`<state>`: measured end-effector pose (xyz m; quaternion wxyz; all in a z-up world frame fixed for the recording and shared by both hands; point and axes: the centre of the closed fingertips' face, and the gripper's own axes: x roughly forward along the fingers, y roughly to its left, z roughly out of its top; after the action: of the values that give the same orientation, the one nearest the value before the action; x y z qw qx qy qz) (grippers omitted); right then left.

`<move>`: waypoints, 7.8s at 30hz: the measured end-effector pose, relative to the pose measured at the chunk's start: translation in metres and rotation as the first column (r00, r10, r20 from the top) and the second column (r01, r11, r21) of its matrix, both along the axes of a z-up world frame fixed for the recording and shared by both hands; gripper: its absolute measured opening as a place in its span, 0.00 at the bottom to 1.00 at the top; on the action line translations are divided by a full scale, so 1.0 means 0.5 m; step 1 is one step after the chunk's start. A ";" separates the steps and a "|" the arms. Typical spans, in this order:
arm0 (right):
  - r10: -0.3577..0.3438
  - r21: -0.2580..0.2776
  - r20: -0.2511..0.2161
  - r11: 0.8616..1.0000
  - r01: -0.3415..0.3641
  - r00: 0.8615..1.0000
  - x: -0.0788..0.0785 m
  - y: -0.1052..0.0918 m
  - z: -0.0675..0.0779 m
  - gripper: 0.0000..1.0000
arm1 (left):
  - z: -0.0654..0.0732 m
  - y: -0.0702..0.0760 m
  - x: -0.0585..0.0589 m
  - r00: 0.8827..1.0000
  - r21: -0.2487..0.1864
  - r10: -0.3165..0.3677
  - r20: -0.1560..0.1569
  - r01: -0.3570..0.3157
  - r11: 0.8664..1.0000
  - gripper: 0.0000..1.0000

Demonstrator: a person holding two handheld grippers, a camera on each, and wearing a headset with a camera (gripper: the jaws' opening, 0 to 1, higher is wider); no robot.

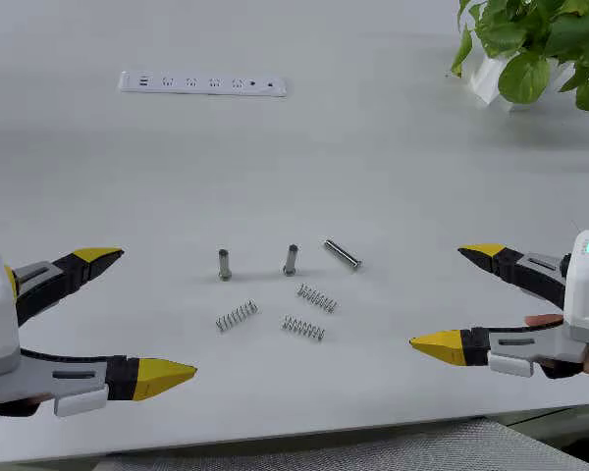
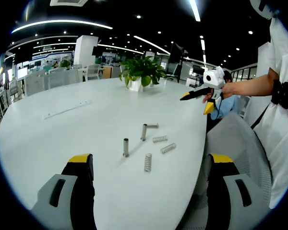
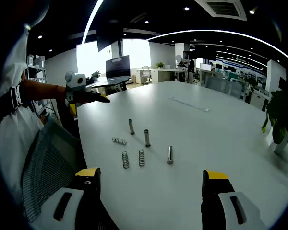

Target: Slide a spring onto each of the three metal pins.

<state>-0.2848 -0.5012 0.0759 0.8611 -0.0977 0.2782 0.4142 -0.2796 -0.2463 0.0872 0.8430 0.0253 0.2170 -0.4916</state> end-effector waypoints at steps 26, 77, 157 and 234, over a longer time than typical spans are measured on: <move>0.047 -0.026 0.001 0.999 -0.046 0.999 0.044 0.015 0.011 0.84 | -0.004 -0.003 0.003 1.000 -0.005 0.004 -0.007 -0.004 1.000 0.98; 0.037 -0.272 -0.333 0.953 -0.133 0.942 0.250 0.143 -0.159 0.25 | -0.015 0.016 0.037 0.998 -0.068 0.041 -0.039 -0.044 0.997 0.96; 0.003 -0.315 -0.360 0.941 -0.125 0.933 0.248 0.112 -0.172 0.04 | -0.018 -0.004 0.049 0.998 -0.096 0.027 -0.060 -0.032 0.995 0.94; -0.006 -0.262 -0.234 0.963 -0.057 0.972 0.179 0.069 -0.127 0.04 | -0.021 -0.031 0.032 0.998 -0.083 -0.002 -0.067 -0.004 0.997 0.93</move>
<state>-0.1953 -0.4667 0.0124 0.7959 -0.1673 0.4293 0.3927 -0.2637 -0.2616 0.0765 0.8359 -0.0265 0.2244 -0.5003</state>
